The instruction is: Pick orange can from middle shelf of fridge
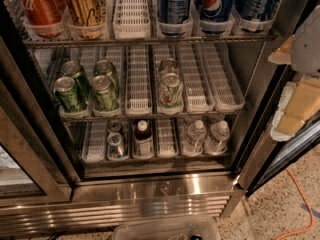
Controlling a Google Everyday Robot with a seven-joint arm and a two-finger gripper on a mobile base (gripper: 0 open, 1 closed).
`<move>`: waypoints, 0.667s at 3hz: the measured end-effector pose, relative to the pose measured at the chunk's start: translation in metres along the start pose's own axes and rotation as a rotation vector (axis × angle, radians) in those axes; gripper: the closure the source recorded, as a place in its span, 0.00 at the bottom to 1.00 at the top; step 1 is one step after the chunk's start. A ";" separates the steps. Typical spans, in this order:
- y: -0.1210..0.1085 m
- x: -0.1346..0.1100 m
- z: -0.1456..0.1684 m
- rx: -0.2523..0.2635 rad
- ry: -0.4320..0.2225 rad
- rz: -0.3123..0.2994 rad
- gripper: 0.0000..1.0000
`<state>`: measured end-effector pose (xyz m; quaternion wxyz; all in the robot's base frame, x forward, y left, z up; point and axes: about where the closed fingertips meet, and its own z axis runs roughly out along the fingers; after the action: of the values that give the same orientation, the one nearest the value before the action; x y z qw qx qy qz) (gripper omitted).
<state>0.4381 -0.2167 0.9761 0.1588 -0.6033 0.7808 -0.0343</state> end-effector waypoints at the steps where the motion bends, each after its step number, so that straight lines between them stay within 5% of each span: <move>1: 0.000 0.000 0.000 0.000 0.000 0.000 0.00; 2: 0.000 -0.010 0.003 0.011 -0.042 0.015 0.00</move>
Offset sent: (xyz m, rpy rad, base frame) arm 0.0061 0.0211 -0.0052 0.0986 -0.0287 -0.0146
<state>0.4410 -0.2070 0.9756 0.1789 -0.5973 0.7814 -0.0247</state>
